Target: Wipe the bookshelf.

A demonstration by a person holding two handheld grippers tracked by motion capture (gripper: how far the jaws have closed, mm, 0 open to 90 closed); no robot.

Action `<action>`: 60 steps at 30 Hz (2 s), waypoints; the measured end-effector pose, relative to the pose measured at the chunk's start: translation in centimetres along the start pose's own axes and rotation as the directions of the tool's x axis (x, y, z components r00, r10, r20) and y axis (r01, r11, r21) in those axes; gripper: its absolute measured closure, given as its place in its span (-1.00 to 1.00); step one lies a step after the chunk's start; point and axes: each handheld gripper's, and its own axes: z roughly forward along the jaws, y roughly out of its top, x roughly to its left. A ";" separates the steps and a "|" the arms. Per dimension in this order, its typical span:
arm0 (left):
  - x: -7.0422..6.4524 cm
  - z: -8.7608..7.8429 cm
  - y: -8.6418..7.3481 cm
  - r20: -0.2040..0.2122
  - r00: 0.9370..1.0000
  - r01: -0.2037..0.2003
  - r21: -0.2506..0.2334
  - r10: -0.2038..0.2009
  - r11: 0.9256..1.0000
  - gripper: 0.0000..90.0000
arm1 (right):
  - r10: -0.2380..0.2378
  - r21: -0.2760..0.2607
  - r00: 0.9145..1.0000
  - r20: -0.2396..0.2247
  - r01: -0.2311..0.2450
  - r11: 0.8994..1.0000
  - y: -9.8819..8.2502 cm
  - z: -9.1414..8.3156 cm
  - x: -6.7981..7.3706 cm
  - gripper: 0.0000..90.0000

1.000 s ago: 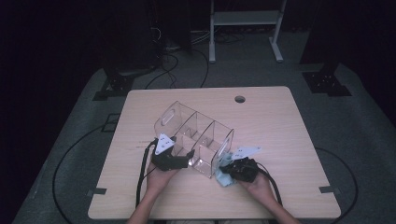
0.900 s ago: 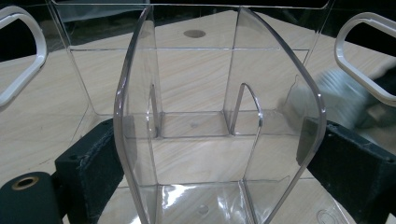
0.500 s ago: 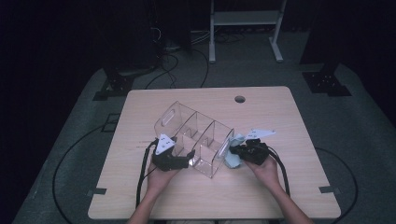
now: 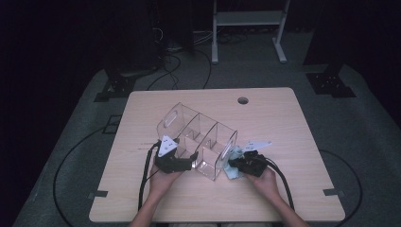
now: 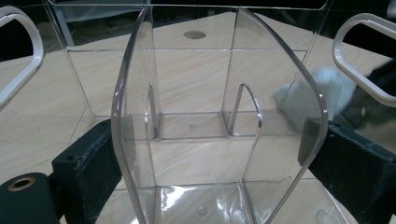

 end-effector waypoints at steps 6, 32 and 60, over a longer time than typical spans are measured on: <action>0.1 0.0 0.0 0.011 1.000 0.003 -0.001 -0.003 1.000 -0.86 | -0.039 -0.043 0.997 -0.072 0.036 0.998 1.3 -2.0 2.2 0.84; -0.1 0.0 0.0 0.003 1.000 0.003 0.000 -0.003 1.000 -0.85 | -0.035 -0.030 0.999 -0.020 0.034 0.999 0.5 -0.9 1.1 0.84; -0.1 0.1 0.0 0.012 1.000 0.003 -0.004 -0.003 1.000 -0.85 | 0.000 -0.160 0.999 0.046 0.007 0.987 4.1 -4.3 -1.6 0.83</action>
